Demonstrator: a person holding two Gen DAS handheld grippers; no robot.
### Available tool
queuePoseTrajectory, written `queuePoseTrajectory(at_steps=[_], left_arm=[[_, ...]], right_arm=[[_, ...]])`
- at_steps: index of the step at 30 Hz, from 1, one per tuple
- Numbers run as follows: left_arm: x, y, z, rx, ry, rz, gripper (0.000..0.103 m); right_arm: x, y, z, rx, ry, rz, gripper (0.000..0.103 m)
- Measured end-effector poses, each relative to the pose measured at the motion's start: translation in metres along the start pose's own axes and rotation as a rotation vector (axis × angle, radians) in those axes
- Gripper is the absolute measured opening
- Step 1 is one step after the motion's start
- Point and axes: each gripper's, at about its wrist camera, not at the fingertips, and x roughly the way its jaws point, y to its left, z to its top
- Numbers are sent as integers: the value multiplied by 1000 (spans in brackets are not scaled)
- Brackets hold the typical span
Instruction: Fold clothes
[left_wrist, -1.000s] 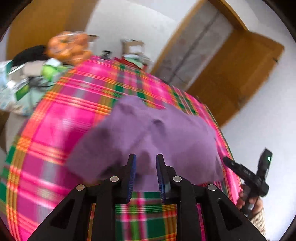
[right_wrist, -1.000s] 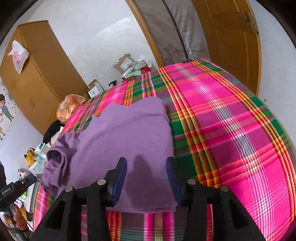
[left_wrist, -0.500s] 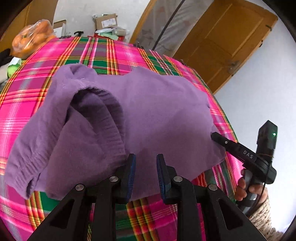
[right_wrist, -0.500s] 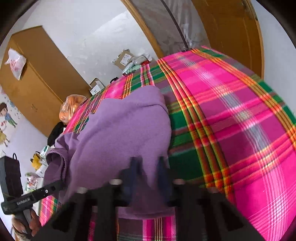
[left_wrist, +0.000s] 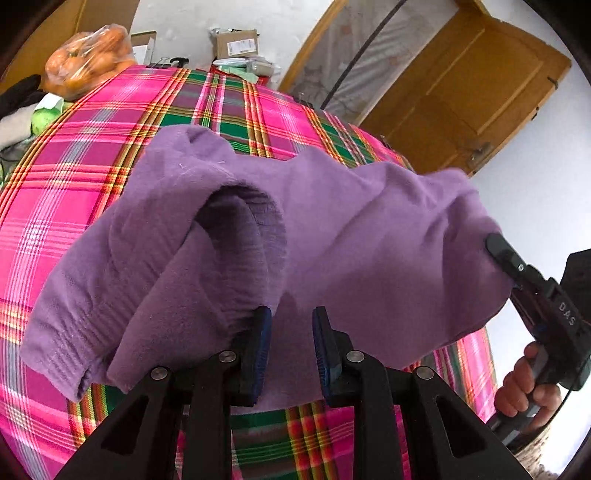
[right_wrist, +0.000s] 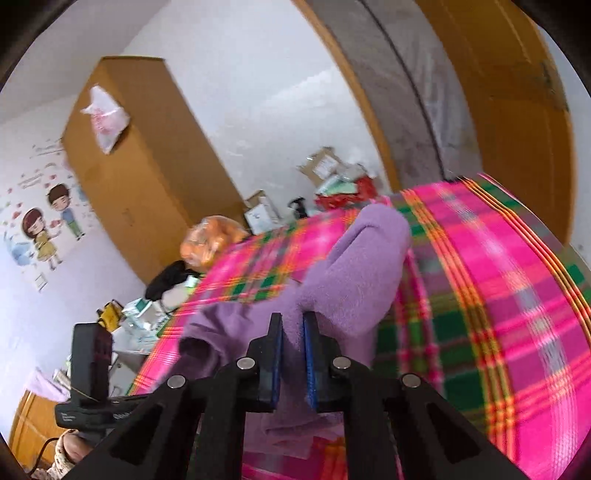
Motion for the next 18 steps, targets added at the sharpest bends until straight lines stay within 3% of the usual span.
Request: queuePoseTrajectory(at_steps=[12,18], left_arm=[[-36,2,1,-33,-95,-85,24],[-40,14,-1,-64,-98,-82,24]], right_arm=[[43,74,-4,-107,58,159,11],[72,104,-13,-145,124,207,11]])
